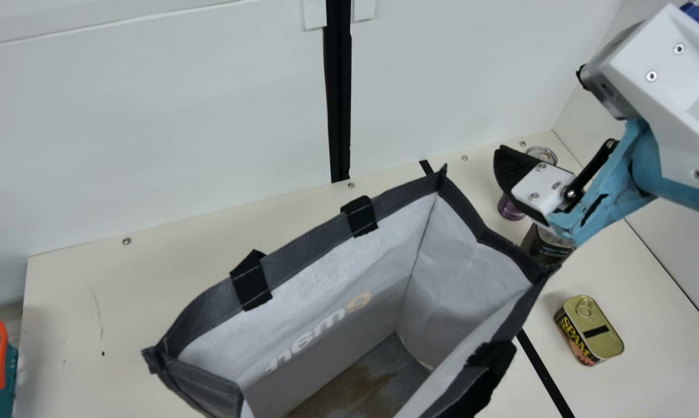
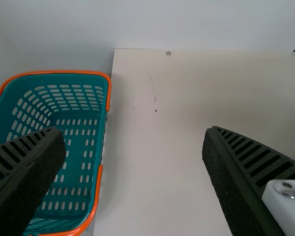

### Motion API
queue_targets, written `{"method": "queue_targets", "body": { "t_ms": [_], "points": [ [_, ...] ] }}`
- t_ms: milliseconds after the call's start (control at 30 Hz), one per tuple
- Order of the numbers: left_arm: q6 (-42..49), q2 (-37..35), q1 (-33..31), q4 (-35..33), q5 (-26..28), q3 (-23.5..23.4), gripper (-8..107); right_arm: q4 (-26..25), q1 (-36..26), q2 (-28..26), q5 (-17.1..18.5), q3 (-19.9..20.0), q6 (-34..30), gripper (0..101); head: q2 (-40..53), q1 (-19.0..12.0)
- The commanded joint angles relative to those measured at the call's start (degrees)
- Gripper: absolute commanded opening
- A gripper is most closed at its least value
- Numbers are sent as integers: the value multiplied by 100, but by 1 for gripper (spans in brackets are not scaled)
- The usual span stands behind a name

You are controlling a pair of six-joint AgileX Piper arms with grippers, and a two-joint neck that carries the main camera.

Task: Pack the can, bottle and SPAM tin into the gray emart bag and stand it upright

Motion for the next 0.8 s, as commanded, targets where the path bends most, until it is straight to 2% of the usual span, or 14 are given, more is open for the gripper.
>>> {"method": "queue_targets", "body": {
  "t_ms": [0,400,767],
  "points": [
    [0,0,0,0,0,0,90,-68,-88,16,8,34,10,95,-14,-139],
    [0,0,0,0,0,0,90,-266,-554,103,8,322,-10,95,-14,-139],
    [0,0,0,0,0,0,90,-466,-635,111,8,717,445,95,-14,-139]
  ]
}}
